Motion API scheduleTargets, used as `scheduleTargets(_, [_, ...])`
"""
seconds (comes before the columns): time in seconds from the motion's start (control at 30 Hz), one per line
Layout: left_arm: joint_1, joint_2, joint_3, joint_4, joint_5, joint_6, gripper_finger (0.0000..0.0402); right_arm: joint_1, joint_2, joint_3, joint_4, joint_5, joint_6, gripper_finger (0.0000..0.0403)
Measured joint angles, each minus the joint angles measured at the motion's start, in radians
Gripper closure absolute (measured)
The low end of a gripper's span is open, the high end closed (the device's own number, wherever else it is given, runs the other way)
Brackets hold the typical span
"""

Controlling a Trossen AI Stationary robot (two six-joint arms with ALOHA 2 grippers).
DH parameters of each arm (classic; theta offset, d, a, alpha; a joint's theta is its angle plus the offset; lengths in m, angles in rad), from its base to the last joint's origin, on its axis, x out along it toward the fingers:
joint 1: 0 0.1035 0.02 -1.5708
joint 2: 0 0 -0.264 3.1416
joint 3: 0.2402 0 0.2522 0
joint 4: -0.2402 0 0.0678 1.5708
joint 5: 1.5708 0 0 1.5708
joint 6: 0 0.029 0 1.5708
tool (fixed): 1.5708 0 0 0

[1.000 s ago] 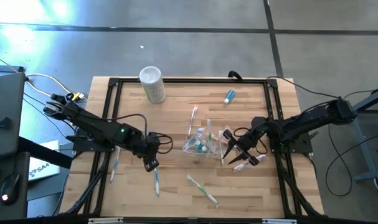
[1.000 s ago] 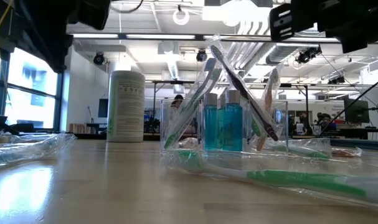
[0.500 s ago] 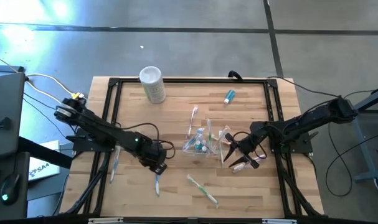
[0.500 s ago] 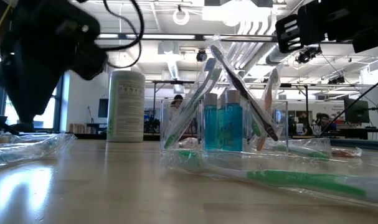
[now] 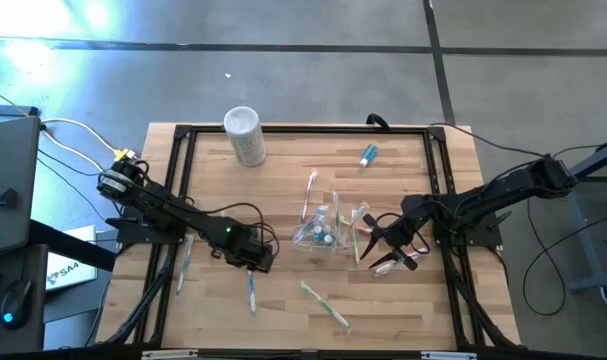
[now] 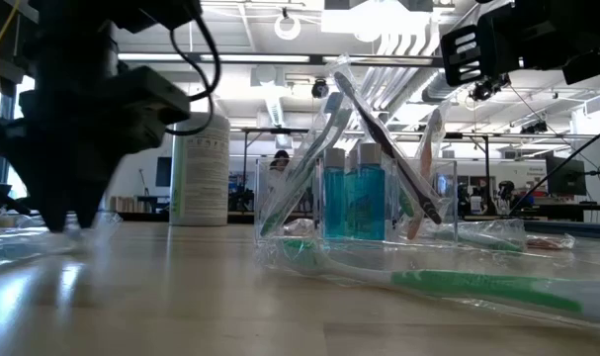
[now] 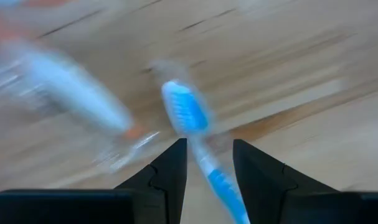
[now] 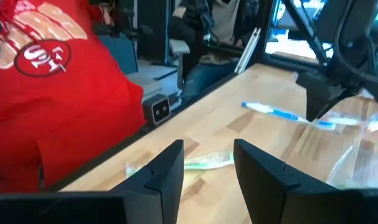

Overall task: Pick & Place toothbrushing station
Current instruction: Put the blue toothbrush into the left section of the transparent organizer

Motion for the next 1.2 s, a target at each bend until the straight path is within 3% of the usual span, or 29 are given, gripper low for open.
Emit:
scheduleTargets(0.13, [0.003, 0.012, 0.001, -0.012, -0.027, 0.002, 0.0275, 0.0, -0.006, 0.0, -0.005, 0.0, 0.0, 0.027])
scheduleTargets(0.27, [0.027, 0.057, 0.003, -0.048, 0.04, 0.003, 0.0275, 0.0, -0.005, 0.0, -0.007, -0.002, 0.003, 0.027])
scheduleTargets(0.47, [0.083, 0.117, 0.004, -0.033, 0.101, 0.188, 0.028, 0.0, -0.005, 0.0, -0.008, 0.003, 0.051, 0.027])
scheduleTargets(0.57, [0.111, 0.119, 0.003, -0.039, 0.112, 0.291, 0.0305, 0.0, -0.005, 0.0, -0.008, 0.003, 0.053, 0.027])
scheduleTargets(0.73, [0.137, 0.119, 0.002, -0.045, 0.103, 0.427, 0.0386, 0.0, -0.005, 0.0, -0.009, 0.004, 0.058, 0.027])
scheduleTargets(0.8, [0.142, 0.119, 0.002, -0.041, 0.097, 0.448, 0.0389, 0.0, -0.005, 0.0, -0.011, 0.004, 0.058, 0.027])
scheduleTargets(1.03, [0.142, 0.125, 0.072, -0.091, 0.015, 0.578, 0.0395, 0.0, -0.005, 0.0, -0.013, 0.011, 0.076, 0.027])
scheduleTargets(1.2, [0.15, 0.129, 0.18, -0.283, -0.166, 0.639, 0.0398, 0.015, -0.004, 0.0, -0.015, 0.043, 0.084, 0.027])
